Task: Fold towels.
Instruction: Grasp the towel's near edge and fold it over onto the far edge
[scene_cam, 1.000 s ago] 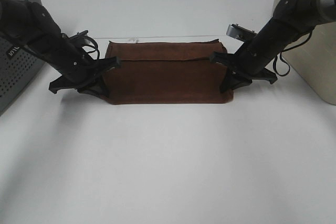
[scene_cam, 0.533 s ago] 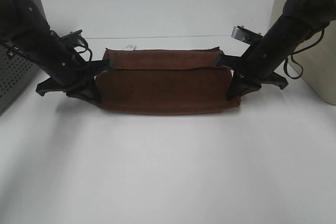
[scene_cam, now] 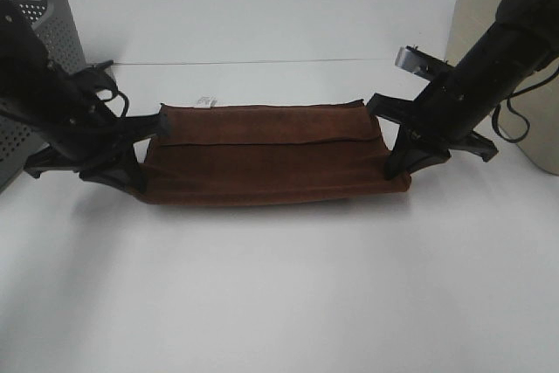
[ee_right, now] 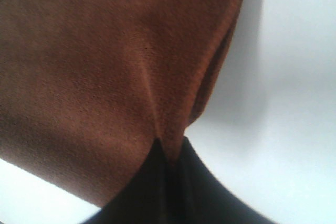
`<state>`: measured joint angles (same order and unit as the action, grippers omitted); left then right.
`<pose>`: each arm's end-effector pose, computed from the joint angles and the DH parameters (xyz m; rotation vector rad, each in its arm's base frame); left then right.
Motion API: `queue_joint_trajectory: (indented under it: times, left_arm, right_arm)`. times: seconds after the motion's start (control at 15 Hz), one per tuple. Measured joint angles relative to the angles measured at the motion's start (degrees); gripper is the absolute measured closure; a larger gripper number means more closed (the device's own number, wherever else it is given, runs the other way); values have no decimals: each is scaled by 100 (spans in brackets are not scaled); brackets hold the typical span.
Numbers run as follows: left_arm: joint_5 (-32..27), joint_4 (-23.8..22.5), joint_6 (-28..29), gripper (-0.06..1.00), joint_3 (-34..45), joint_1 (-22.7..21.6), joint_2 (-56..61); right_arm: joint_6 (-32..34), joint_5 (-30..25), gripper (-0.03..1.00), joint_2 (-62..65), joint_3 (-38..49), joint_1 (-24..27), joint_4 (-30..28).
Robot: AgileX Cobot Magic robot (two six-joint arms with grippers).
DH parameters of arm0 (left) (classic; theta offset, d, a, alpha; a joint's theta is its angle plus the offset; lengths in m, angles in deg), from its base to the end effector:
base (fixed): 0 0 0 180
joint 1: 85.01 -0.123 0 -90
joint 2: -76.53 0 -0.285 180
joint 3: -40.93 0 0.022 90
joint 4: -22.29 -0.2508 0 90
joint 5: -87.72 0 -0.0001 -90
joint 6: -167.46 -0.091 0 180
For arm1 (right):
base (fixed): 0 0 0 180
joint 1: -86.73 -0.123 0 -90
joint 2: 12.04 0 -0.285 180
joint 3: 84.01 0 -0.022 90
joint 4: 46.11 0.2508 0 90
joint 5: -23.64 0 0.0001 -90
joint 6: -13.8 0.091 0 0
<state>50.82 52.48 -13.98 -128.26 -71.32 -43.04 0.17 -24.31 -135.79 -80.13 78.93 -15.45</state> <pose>0.3537 -0.1145 0.1420 -0.1837 2.9072 -0.5625 0.3749 0.0862 0.1410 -0.0389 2.9841 0.6126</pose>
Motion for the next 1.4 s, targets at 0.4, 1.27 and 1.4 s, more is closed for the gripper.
queue_joint_trajectory:
  times: [0.4, 1.27, 1.4]
  left_arm:
    - [149, -309, 819, 93, -1003, -160, -40]
    - [493, -424, 802, 31, -2750, -327, -2000]
    - [367, -602, 802, 16, -2813, -327, -2000]
  right_arm:
    - [6, -17, 97, -63, -1169, 0, -86]
    - [138, 476, 29, -1891, -2693, 0, -372]
    - [138, 470, 6, -1759, -2699, 6, -487]
